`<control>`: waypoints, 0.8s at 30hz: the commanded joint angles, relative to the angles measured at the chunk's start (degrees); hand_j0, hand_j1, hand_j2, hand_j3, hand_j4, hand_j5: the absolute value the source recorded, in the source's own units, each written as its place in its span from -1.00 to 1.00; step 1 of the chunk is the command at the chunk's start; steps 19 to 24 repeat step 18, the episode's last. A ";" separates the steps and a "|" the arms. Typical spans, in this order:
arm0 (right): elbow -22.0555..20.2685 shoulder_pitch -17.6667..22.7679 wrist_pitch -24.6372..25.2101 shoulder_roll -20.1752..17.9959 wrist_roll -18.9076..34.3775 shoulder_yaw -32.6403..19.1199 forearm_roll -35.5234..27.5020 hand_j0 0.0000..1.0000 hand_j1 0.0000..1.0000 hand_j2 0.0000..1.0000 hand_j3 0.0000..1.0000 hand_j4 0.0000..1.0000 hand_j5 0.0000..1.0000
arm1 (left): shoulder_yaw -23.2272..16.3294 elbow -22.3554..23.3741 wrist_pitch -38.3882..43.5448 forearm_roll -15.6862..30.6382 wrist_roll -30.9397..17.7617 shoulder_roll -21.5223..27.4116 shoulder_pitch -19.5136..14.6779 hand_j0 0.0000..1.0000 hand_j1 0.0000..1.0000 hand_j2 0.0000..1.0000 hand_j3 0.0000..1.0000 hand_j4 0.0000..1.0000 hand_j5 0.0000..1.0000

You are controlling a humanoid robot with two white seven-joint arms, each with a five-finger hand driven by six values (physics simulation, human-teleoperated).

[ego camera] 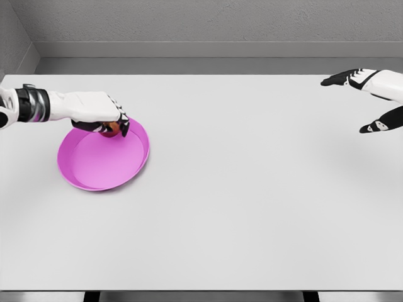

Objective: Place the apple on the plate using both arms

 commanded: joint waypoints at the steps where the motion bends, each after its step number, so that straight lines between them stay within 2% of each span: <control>1: -0.01 0.00 0.17 -0.10 -0.03 -0.02 -0.41 1.00 1.00 1.00 1.00 1.00 1.00 | 1.50 -0.18 0.14 3.04 0.34 -0.21 0.09 0.92 0.92 0.92 0.92 0.92 0.92; 2: -0.01 0.00 0.17 -0.10 -0.03 -0.02 -0.41 1.00 1.00 1.00 1.00 1.00 1.00 | 1.86 -1.67 0.14 3.92 0.25 -0.13 0.09 1.00 1.00 1.00 1.00 1.00 1.00; 5: -0.01 0.00 0.17 -0.10 -0.03 -0.02 -0.41 1.00 1.00 1.00 1.00 1.00 1.00 | 2.29 -7.91 0.14 4.10 0.43 -0.21 -0.17 1.00 1.00 1.00 1.00 1.00 1.00; 6: -0.01 0.09 0.17 -0.10 -0.03 -0.02 -0.41 1.00 1.00 1.00 1.00 1.00 1.00 | 2.82 -8.53 0.14 4.98 0.43 -1.61 -0.18 1.00 1.00 1.00 1.00 1.00 1.00; 8: -0.01 0.09 0.17 -0.10 -0.03 -0.02 -0.41 1.00 1.00 1.00 1.00 1.00 1.00 | 2.91 -8.44 0.14 8.14 0.43 -6.97 -0.44 1.00 1.00 1.00 1.00 1.00 1.00; 10: -0.01 0.09 0.17 -0.10 -0.03 -0.02 -0.41 1.00 1.00 1.00 1.00 1.00 1.00 | 2.82 -8.62 0.14 8.14 0.43 -12.43 -0.44 1.00 1.00 1.00 1.00 1.00 1.00; 11: -0.01 0.09 0.17 -0.10 -0.03 -0.02 -0.41 1.00 1.00 1.00 1.00 1.00 1.00 | 2.74 -8.53 0.14 8.14 0.43 -13.13 -0.35 1.00 1.00 1.00 1.00 1.00 1.00; 24: -0.01 0.18 0.17 -0.10 -0.03 -0.02 -0.41 1.00 1.00 1.00 1.00 1.00 1.00 | 2.47 -8.62 0.14 8.14 0.34 -14.10 -0.09 1.00 1.00 1.00 1.00 1.00 1.00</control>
